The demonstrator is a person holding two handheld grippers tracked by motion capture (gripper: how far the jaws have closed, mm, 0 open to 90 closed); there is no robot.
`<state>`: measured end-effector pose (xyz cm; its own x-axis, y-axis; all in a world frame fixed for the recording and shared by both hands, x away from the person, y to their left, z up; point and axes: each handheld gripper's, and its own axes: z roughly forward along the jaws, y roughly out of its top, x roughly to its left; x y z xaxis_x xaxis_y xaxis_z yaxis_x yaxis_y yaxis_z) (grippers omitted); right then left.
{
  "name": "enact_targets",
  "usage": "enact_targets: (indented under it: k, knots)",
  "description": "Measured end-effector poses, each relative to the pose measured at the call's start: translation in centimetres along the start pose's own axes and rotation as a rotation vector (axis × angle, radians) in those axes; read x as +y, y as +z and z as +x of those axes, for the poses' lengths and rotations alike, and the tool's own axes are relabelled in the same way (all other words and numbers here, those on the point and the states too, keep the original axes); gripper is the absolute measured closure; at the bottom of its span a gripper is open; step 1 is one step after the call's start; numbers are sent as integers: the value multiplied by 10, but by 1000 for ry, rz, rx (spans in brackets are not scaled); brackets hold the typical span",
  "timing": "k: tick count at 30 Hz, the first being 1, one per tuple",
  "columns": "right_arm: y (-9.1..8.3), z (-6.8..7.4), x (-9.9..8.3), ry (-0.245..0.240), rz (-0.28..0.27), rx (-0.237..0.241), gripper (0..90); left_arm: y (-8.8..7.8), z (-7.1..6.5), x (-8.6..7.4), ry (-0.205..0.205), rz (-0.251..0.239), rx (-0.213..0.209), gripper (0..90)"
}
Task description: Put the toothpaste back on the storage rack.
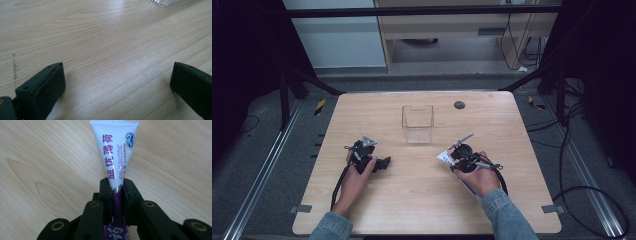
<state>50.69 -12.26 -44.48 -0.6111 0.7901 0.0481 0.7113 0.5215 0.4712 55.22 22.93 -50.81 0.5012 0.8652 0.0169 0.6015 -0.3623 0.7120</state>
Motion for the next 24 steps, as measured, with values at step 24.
enact_targets:
  k: [24]
  knots:
    - [-64, -32, 21, 84, -320, -37, 794, 0, 0, 0, 2, 2, 1, 0]
